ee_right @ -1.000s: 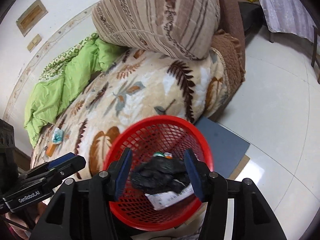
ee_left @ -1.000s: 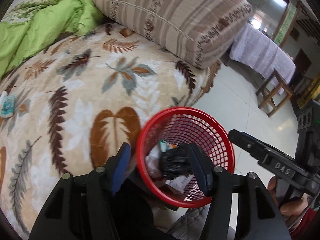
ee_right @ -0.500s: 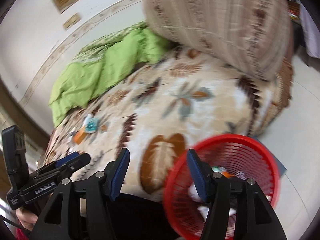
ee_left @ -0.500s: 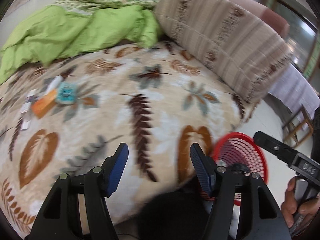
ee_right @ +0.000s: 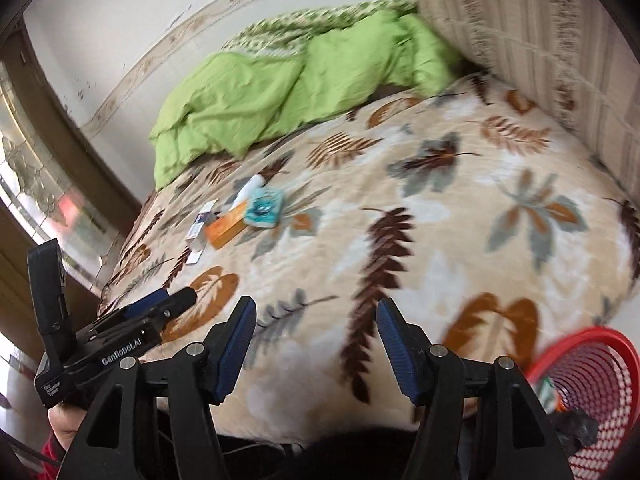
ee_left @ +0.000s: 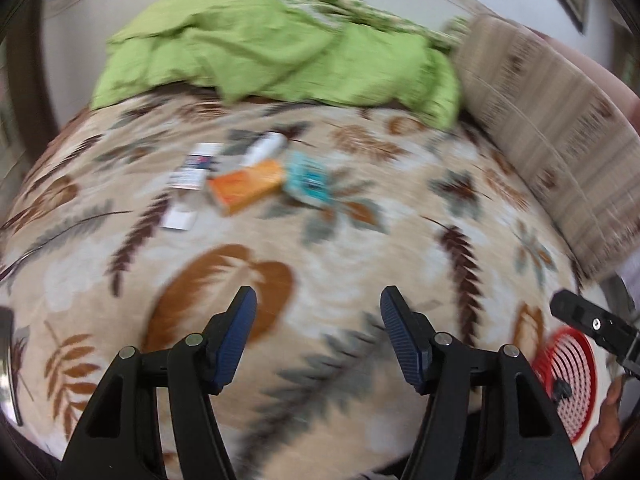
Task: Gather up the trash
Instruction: 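Move both tools back over the bed, then grasp the teal tissue pack with the right tool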
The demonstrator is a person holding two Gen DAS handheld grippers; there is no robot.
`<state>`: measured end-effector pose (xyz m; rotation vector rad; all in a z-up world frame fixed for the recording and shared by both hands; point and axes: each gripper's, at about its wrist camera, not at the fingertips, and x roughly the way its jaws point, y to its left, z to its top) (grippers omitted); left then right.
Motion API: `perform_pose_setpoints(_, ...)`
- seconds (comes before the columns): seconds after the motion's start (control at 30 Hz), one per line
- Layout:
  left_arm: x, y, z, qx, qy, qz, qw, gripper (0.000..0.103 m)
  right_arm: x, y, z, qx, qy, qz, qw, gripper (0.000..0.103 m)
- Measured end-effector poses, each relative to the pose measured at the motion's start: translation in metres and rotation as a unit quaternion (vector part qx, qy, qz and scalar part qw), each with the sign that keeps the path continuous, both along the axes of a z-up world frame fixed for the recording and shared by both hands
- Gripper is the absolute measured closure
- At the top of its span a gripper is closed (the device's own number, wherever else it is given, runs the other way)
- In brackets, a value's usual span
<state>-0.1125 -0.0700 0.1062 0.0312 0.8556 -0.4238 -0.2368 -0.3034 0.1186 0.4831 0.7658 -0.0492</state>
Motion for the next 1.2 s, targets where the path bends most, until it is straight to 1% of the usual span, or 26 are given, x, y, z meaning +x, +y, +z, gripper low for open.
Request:
perform_pose_setpoints(0.07,0.015,0.015,-0.004,0.007,-0.009,0.034,0.9994,0.040,0.018,0.006,-0.002,0.005,0.003,0.009,1.000,0.037)
perform_pose_setpoints(0.13,0.027,0.026,-0.011,0.012,-0.010,0.057,0.9983,0.040,0.042,0.011,-0.005,0.016,0.009,0.018,1.000,0.034)
perform_pose_setpoints(0.2,0.039,0.039,-0.019,0.013,-0.008,0.078,0.9968,0.040,0.064,0.016,-0.008,0.031,0.011,0.026,0.999,0.033)
perform_pose_setpoints(0.23,0.043,0.044,-0.023,0.012,-0.006,0.085,0.9963,0.040,0.076,0.019,-0.010,0.038,0.008,0.029,0.999,0.031)
perform_pose_setpoints(0.27,0.048,0.049,-0.028,0.012,-0.004,0.093,0.9956,0.040,0.089,0.022,-0.012,0.037,0.012,0.033,0.999,0.026)
perform_pose_setpoints(0.3,0.051,0.053,-0.031,0.011,-0.003,0.098,0.9951,0.040,0.104,0.026,-0.015,0.040,0.017,0.039,0.998,0.025)
perform_pose_setpoints(0.4,0.059,0.061,-0.037,0.008,0.003,0.104,0.9946,0.040,0.138,0.031,-0.022,0.047,0.016,0.043,0.998,0.023)
perform_pose_setpoints(0.47,0.062,0.063,-0.037,0.010,0.000,0.107,0.9942,0.040,0.171,0.035,-0.032,0.044,0.034,0.051,0.997,0.023)
perform_pose_setpoints(0.57,0.067,0.067,-0.038,0.012,-0.005,0.110,0.9938,0.040,0.209,0.035,-0.049,0.061,0.053,0.045,0.996,0.023)
perform_pose_setpoints(0.63,0.070,0.069,-0.041,0.005,0.004,0.110,0.9939,0.040,0.234,0.035,-0.061,0.076,0.064,0.040,0.994,0.023)
perform_pose_setpoints(0.7,0.073,0.070,-0.044,-0.001,0.014,0.109,0.9939,0.040,0.259,0.036,-0.073,0.081,0.075,0.036,0.993,0.023)
perform_pose_setpoints(0.8,0.076,0.072,-0.046,-0.005,0.021,0.106,0.9941,0.040,0.282,0.039,-0.086,0.075,0.084,0.024,0.993,0.023)
perform_pose_setpoints(0.9,0.078,0.074,-0.046,-0.008,0.022,0.106,0.9941,0.040,0.299,0.043,-0.097,0.083,0.092,0.022,0.992,0.023)
perform_pose_setpoints(0.97,0.079,0.075,-0.047,-0.012,0.026,0.108,0.9937,0.040,0.306,0.050,-0.100,0.072,0.093,0.025,0.993,0.023)
perform_pose_setpoints(1.03,0.081,0.076,-0.047,-0.015,0.028,0.108,0.9936,0.040,0.306,0.052,-0.104,0.068,0.093,0.024,0.993,0.027)
perform_pose_setpoints(1.1,0.083,0.076,-0.046,-0.015,0.029,0.110,0.9935,0.040,0.303,0.051,-0.107,0.064,0.094,0.019,0.993,0.051)
perform_pose_setpoints(1.13,0.083,0.076,-0.045,-0.016,0.027,0.110,0.9935,0.040,0.300,0.049,-0.107,0.070,0.093,0.017,0.993,0.053)
perform_pose_setpoints(1.2,0.084,0.076,-0.044,-0.016,0.025,0.112,0.9933,0.040,0.293,0.043,-0.109,0.094,0.087,0.018,0.992,0.063)
